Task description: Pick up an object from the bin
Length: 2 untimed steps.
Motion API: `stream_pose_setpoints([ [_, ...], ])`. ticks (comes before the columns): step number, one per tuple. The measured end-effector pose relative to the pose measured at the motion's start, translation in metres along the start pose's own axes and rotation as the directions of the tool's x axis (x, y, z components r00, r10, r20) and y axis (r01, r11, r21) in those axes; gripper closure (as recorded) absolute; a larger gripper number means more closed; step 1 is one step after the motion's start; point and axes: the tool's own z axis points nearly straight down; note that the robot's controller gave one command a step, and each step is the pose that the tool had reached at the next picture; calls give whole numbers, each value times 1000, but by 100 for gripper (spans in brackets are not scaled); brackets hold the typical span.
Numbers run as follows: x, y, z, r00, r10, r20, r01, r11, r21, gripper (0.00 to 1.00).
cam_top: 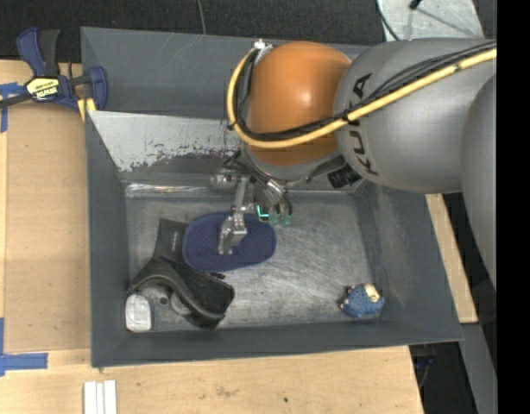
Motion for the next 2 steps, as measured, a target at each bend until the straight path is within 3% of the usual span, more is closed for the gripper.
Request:
stream_pose_setpoints([
  [1,-35,-19,100,972,-235,15,236,972,-6,0],
  [2,-19,0,106,724,-689,35,689,725,13,0],
])
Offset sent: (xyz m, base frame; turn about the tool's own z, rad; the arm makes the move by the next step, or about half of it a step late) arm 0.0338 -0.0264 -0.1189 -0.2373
